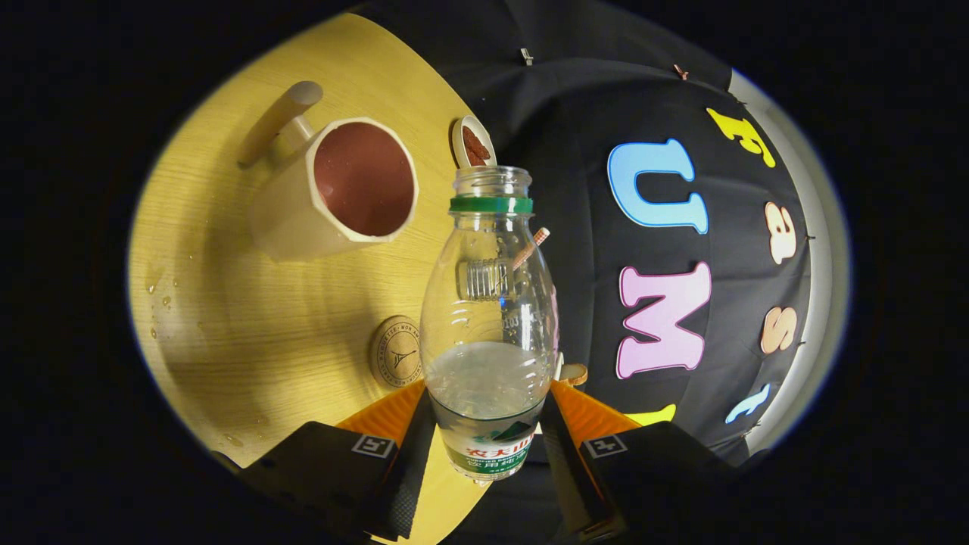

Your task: Take the bottle from table, then pour the juice into the cup, finally place the bottle on the coaster

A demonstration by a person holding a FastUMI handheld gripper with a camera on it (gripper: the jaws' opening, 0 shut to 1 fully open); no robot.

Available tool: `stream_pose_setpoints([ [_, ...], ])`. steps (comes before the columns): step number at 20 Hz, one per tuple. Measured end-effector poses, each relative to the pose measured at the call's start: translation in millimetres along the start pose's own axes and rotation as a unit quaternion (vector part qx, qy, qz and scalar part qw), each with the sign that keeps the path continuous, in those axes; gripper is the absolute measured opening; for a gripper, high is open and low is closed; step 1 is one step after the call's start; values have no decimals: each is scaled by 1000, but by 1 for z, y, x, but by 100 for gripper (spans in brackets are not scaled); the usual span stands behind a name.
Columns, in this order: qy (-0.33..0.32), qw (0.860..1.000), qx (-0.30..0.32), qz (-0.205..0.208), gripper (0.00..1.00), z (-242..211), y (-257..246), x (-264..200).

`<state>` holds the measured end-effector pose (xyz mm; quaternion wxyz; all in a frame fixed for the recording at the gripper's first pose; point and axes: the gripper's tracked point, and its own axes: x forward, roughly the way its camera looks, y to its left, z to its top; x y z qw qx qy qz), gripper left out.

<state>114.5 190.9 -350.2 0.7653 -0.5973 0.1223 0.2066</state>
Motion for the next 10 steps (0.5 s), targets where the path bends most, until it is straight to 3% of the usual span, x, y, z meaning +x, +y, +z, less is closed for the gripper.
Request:
stream_pose_setpoints([
  [10,-5,997,-81,-4,75,6,0,3],
])
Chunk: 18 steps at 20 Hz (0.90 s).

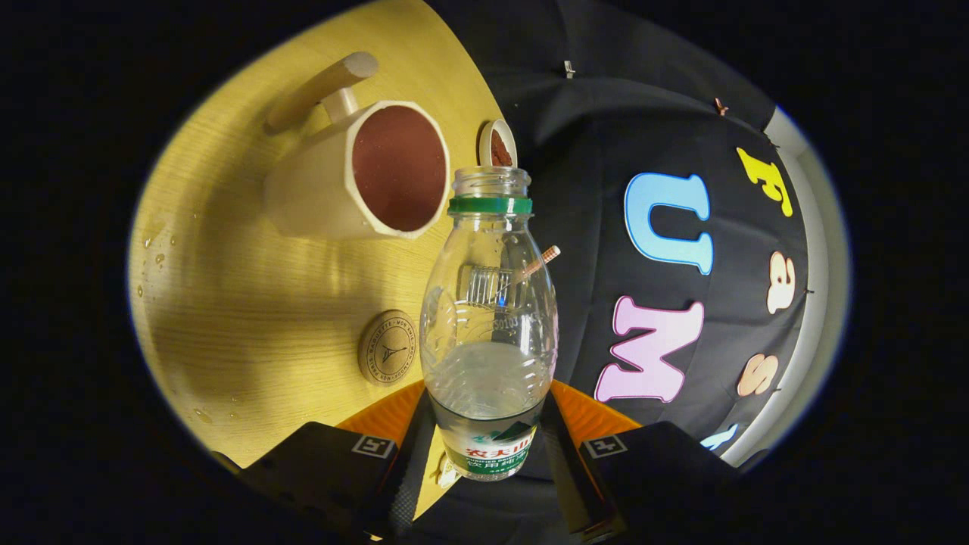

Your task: Take the bottle from table, then pour the juice into the cup, finally place the bottle on the coaster

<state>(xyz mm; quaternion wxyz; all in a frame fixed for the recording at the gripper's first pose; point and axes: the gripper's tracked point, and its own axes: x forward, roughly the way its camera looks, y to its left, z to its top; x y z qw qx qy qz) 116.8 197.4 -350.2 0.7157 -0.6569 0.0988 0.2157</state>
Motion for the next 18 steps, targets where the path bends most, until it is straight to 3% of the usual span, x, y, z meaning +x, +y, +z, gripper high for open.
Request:
stream_pose_setpoints([
  [18,14,997,-75,1,75,-2,-4,2],
])
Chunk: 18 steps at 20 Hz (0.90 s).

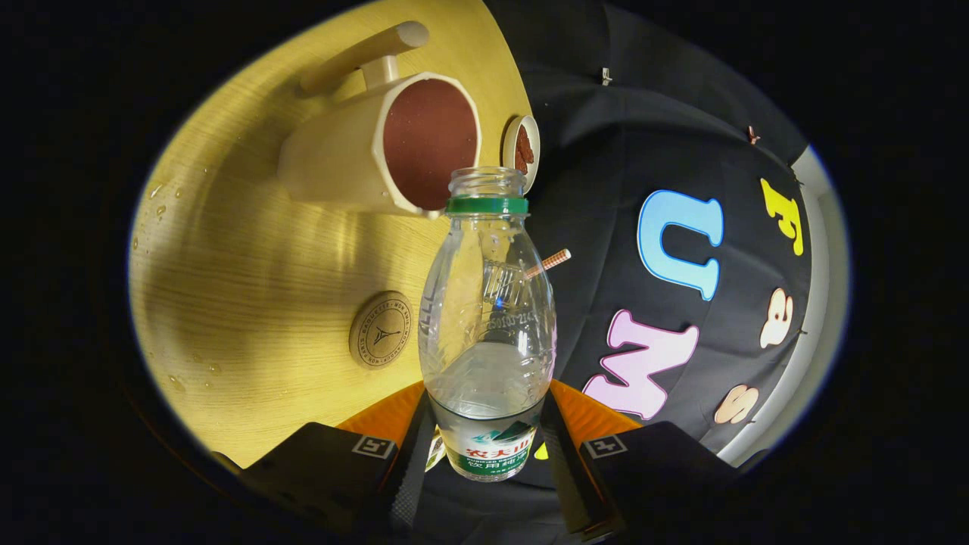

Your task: Take the bottle from table, then pour the juice into the cup, finally place the bottle on the coaster

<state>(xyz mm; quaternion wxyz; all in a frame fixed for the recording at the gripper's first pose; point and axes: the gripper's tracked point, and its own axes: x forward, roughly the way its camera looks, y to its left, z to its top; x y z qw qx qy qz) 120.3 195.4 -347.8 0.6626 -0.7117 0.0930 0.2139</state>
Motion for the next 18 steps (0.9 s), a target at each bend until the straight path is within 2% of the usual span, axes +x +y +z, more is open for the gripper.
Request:
stream_pose_setpoints([
  [18,-6,998,-57,-18,74,0,-17,9],
])
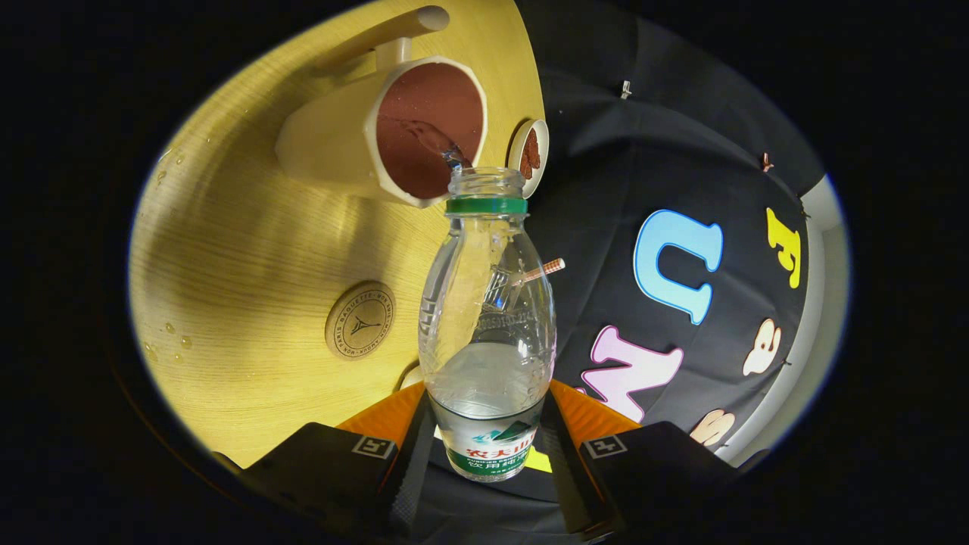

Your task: Take the bottle from table, then pour the juice into the cup, finally place the bottle on the coaster

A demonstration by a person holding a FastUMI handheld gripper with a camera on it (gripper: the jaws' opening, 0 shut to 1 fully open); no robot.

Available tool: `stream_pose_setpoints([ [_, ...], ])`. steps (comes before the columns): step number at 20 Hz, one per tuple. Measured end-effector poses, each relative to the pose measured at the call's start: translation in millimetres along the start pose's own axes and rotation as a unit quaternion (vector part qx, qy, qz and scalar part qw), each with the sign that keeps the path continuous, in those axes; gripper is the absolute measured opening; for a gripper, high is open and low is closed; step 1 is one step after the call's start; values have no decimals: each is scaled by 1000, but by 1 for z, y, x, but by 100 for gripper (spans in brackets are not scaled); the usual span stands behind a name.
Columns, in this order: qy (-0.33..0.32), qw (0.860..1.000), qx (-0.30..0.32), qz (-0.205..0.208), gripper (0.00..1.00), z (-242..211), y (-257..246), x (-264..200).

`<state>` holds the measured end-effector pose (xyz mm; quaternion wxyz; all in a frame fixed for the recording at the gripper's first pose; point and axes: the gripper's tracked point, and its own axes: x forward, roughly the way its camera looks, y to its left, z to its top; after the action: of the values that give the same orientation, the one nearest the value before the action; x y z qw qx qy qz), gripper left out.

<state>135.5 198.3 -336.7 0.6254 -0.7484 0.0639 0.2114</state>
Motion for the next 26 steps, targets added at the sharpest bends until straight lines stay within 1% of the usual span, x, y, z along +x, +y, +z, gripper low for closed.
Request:
stream_pose_setpoints([
  [10,-2,999,-40,-19,75,0,-9,2],
  [26,-8,995,-93,-31,75,8,-19,8],
])
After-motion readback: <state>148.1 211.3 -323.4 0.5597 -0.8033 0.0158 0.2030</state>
